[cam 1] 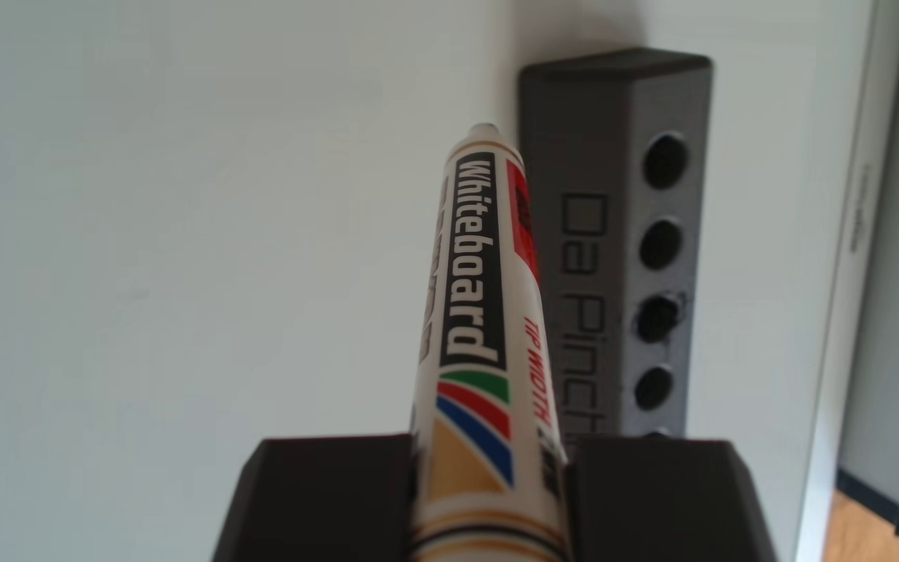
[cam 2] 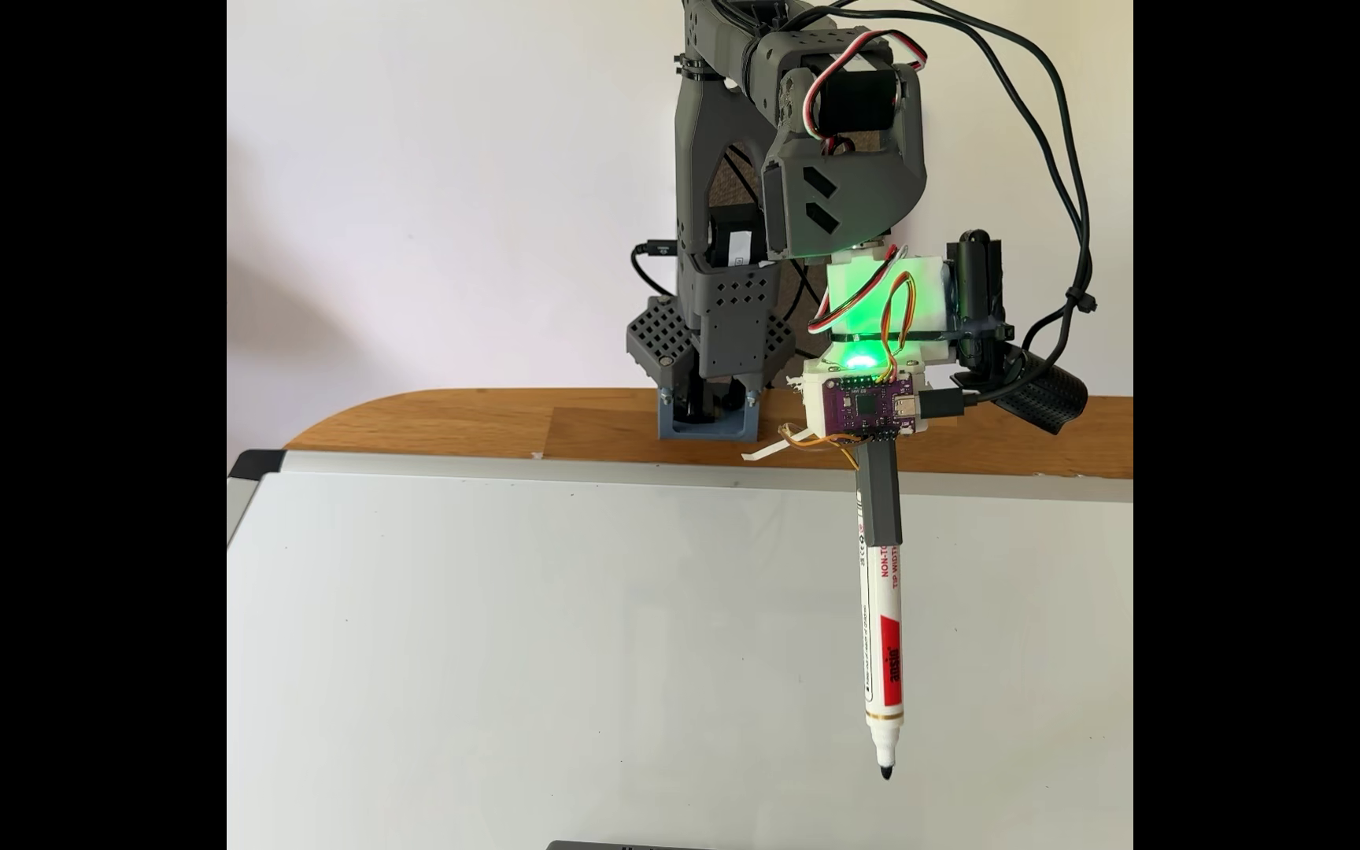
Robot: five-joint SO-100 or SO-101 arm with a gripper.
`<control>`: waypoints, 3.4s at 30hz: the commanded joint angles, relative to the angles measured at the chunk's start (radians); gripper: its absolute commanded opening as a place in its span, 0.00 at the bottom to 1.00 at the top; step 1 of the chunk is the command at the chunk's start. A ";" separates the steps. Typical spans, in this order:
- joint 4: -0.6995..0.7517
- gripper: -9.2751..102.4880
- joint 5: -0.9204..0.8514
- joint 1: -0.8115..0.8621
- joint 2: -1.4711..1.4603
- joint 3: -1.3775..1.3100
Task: Draw a face
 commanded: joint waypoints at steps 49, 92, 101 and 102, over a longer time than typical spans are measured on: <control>-0.052 0.07 -0.002 0.005 -0.100 -0.009; 0.094 0.07 -0.084 0.190 0.063 -0.147; 0.035 0.07 -0.115 0.304 -0.023 -0.098; 0.029 0.07 -0.115 0.307 -0.032 -0.098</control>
